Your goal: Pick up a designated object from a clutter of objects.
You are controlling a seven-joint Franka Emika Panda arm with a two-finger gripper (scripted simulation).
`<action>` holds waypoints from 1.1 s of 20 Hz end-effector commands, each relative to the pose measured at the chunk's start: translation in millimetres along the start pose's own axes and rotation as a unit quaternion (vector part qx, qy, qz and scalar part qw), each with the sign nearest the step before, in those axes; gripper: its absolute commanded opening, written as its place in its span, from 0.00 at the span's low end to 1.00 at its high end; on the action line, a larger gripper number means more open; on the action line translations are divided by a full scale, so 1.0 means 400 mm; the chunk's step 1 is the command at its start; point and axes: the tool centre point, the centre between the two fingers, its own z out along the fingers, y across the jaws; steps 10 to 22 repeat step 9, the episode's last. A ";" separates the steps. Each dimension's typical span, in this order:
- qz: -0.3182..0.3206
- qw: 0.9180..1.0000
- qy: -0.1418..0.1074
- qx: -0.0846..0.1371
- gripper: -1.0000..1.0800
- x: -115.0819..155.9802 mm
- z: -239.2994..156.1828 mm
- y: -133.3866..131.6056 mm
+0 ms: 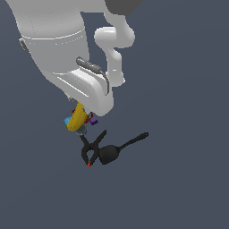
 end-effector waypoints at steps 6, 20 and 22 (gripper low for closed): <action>0.000 1.000 0.001 0.001 0.00 0.009 -0.034 -0.019; 0.000 1.000 0.001 0.001 0.00 0.011 -0.036 -0.021; 0.000 1.000 0.001 0.001 0.00 0.011 -0.036 -0.021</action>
